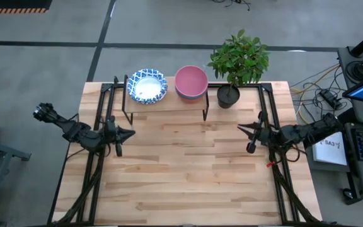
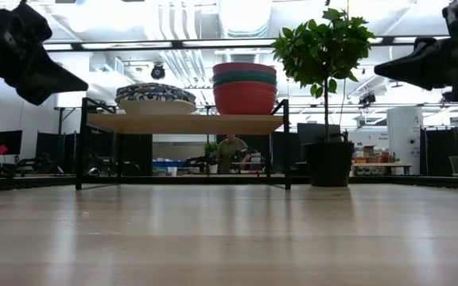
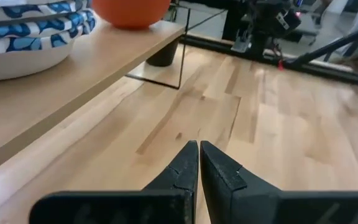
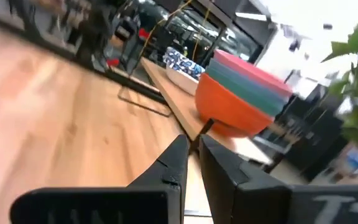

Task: Place and stack bowls onto a shelf
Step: Return to Home Position

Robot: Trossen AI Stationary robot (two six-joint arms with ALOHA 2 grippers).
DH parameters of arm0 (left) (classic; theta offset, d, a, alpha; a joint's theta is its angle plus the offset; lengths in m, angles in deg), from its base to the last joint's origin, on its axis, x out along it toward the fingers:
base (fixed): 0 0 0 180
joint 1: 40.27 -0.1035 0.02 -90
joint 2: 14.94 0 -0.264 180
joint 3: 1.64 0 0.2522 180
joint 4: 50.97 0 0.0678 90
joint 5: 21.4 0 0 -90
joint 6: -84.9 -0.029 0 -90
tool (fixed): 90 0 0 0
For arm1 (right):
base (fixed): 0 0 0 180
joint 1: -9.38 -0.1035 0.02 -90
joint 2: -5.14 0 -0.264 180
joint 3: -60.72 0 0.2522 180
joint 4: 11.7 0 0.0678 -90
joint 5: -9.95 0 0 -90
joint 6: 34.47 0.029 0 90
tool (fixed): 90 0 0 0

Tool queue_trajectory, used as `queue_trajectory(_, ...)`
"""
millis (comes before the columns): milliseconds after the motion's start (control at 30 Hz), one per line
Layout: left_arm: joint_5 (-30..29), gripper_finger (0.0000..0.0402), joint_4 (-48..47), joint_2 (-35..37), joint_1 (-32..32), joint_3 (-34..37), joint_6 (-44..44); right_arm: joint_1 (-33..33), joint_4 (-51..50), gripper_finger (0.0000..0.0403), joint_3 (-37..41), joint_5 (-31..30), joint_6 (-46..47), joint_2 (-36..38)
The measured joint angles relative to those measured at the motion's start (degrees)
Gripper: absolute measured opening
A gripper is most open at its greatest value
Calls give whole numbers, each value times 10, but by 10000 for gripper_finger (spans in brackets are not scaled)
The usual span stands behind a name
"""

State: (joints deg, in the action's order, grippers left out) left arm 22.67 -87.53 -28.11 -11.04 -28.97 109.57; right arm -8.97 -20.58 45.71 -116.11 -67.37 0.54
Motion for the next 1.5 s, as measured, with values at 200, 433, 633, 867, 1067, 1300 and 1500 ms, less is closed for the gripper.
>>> queue_trajectory(200,0,0,-40,-3,0,0,0,0,-2,31,0,0,-89,-4)
queue_trajectory(433,0,0,-39,-2,0,0,0,0,-1,31,-1,0,-38,-4)
queue_trajectory(633,0,0,-39,-2,0,0,0,0,-1,31,-1,0,33,-4)
queue_trajectory(867,0,0,-38,-2,0,0,0,0,-1,31,-2,0,60,-4)
queue_trajectory(1067,0,0,-38,-2,0,0,0,0,-1,31,-2,0,59,-4)
queue_trajectory(1300,0,0,-38,-2,0,0,0,0,-1,31,-2,0,59,-4)
queue_trajectory(1500,0,0,-38,-2,0,0,0,0,-1,31,-2,0,59,-4)
